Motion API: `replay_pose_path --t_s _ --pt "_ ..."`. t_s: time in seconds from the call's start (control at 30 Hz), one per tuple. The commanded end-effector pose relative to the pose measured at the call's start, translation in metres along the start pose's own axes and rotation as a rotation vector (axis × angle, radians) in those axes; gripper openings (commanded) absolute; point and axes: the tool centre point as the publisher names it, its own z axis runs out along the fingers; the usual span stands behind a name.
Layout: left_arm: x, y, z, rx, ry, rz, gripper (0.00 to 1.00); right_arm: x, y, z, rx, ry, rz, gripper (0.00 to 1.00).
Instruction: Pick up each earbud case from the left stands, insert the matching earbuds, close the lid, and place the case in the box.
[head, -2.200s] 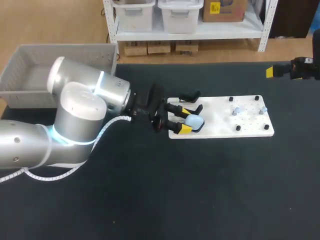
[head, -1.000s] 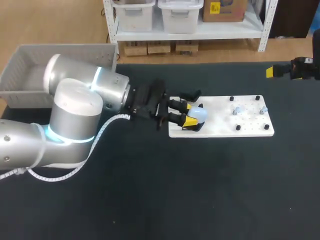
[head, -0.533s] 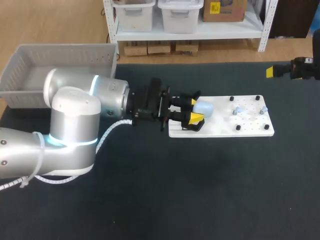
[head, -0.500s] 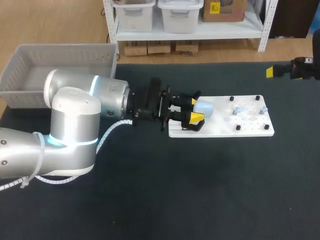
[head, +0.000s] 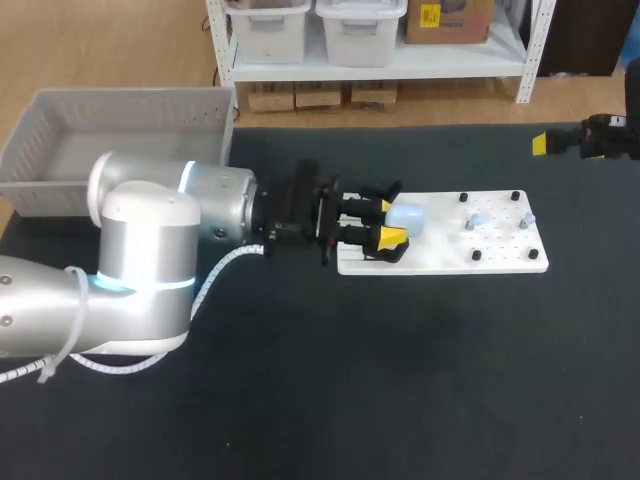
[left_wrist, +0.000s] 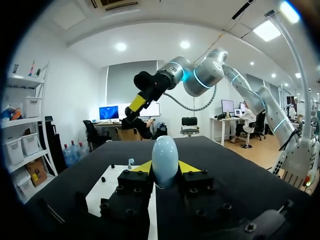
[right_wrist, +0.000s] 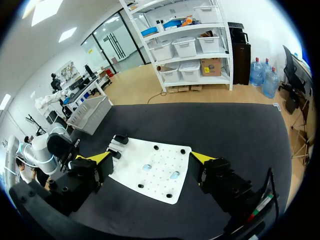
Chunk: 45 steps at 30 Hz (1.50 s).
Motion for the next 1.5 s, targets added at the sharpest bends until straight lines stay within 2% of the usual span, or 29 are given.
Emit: replay_pose_path --t_s 0.03,0.63,1.03,1.23,1.5 --pt "0.002 -0.004 -0.004 -0.012 -0.020 -0.001 0.00 0.000 0.000 0.000 0.001 0.001 0.000 1.00" --pt "0.003 -0.001 -0.004 0.001 -0.029 -0.015 0.00 0.002 0.002 -0.002 -0.005 0.002 -0.004 1.00" --pt "0.003 -0.001 -0.004 0.001 -0.029 -0.015 0.00 0.045 0.053 -0.021 -0.060 0.010 -0.108 1.00" --pt "0.003 -0.001 -0.004 0.001 -0.029 -0.015 0.00 0.060 0.075 -0.031 -0.099 0.018 -0.129 1.00" --pt "0.003 -0.001 -0.004 0.001 -0.029 -0.015 0.00 0.079 0.109 -0.021 -0.164 0.092 -0.189 1.00"
